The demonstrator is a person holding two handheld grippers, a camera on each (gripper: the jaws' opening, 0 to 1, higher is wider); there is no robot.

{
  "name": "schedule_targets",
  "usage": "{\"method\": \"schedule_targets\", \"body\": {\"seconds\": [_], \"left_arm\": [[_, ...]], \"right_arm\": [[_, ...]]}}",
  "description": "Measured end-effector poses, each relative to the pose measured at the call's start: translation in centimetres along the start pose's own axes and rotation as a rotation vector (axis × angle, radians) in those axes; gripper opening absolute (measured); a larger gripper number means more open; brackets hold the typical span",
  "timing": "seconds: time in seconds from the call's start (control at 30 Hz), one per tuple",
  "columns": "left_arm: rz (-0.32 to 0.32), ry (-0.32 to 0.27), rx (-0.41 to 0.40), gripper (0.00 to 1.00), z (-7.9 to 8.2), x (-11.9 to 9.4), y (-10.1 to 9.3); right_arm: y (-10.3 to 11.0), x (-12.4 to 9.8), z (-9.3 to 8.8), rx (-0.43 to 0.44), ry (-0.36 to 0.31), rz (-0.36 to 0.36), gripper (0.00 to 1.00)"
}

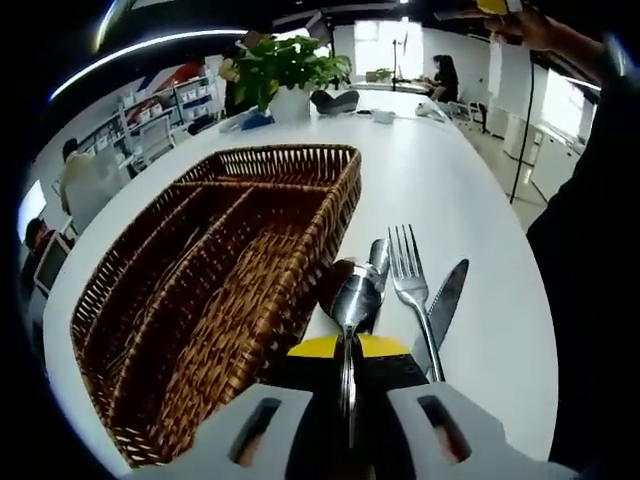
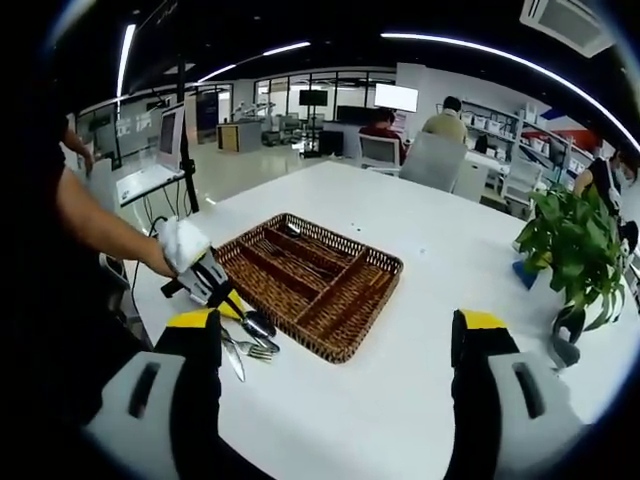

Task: Arrange the knives, forks, and spoons in their matching storage slots by inserting each utensil handle-first until every utensil is classified and aligned in the correct compartment

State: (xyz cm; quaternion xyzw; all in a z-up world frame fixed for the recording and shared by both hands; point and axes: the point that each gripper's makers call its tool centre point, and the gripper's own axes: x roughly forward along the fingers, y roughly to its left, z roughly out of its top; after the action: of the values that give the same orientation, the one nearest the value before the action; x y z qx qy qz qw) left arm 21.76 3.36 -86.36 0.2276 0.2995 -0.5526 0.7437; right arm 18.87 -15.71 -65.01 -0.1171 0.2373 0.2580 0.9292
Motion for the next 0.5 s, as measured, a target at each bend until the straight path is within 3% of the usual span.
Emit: {"method": "schedule_targets", "body": {"seconds": [0.17,0.23,0.33,0.5], "left_arm": [[0.005,-0.039,-0.023,0.03,0.4,-0.9,-0.4],[-0.020,-0.054,-0.026,0.03,0.6,-1.1,-1.1],[-0.038,-0.021,0.027,0.03,-0.1,-0.8,-1.8],[-0.068,-0.020,0.037,0.03,-0.2,-0.5,-2.6]], "right_arm": [[-0.2,-0.2,0.0,-0.001,0.003,-0.008,0.99],[-0.3,-0.3,0.0,-0.004,0.001,-0.013,0.99],[-0.2,-0.2,-0.1,-0.006,0.008,-0.011,0.99],[0.0,0.1,0.1,-0.017,0.008,-0.004,0.99]]}}
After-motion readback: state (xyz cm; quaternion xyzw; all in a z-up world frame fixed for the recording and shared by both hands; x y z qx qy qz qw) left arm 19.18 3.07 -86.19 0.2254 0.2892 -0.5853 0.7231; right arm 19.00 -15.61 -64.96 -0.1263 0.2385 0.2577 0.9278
